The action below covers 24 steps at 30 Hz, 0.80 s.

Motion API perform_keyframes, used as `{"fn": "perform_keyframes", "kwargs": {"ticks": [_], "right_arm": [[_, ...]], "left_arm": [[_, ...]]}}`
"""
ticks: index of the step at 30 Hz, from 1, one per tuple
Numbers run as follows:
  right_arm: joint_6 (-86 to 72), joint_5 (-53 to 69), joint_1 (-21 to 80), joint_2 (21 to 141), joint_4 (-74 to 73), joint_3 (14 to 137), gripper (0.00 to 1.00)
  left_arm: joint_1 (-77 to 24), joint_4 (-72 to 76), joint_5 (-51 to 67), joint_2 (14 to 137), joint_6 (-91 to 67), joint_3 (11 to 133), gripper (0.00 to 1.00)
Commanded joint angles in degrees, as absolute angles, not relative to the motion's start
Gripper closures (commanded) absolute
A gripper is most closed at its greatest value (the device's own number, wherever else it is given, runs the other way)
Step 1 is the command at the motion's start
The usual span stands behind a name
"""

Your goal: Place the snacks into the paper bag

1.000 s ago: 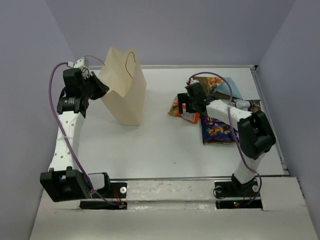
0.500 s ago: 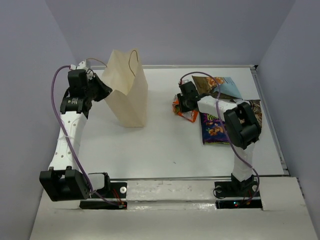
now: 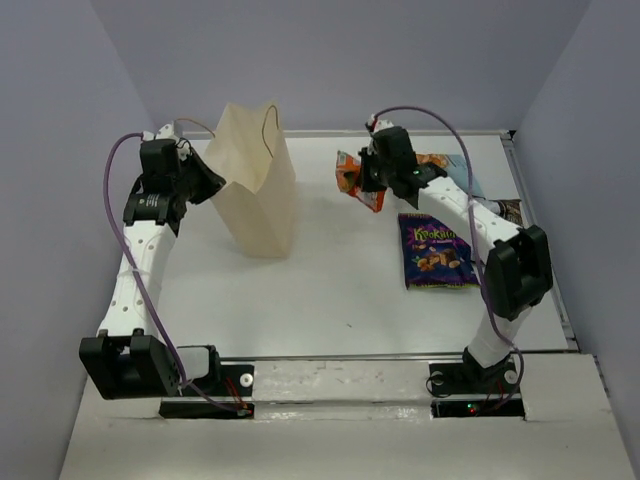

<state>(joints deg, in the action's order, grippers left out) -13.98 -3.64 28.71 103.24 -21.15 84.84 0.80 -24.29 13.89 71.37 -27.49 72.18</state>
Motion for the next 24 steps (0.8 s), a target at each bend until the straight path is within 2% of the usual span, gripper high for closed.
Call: {"fn": "perform_keyframes", "kwargs": {"ticks": [1, 7, 10, 11, 15, 19, 24], "right_arm": [[-19.15, -0.62, 29.88, 94.92, -10.65, 101.11, 0.99], [-25.30, 3.60, 34.01, 98.95, 6.57, 115.65, 0.99], [-26.89, 7.29, 37.26, 105.62, 15.28, 123.72, 0.99], [-27.24, 8.34, 38.92, 111.04, 15.81, 130.97, 0.99], [-29.09, 10.55, 42.79, 123.01, 16.08, 146.73, 0.99], [-29.44, 9.76, 44.82, 125.33, 20.38, 143.10, 0.99], [-29.45, 10.28, 44.82, 124.99, 17.15, 137.21, 0.99]], "left_arm": [[0.35, -22.50, 14.15, 71.37, -27.42, 74.53, 1.00], [-0.43, -22.06, 13.98, 71.98, -27.33, 74.00, 1.00], [-1.76, -22.06, 13.45, 72.59, -26.90, 74.71, 1.00], [-1.93, -22.06, 13.10, 72.68, -26.55, 75.06, 1.00], [-2.11, -22.06, 12.83, 73.04, -26.37, 75.15, 1.00], [-2.11, -21.97, 13.18, 73.48, -26.98, 74.45, 1.00], [-2.11, -21.80, 13.10, 73.65, -27.33, 74.71, 1.00]]}}
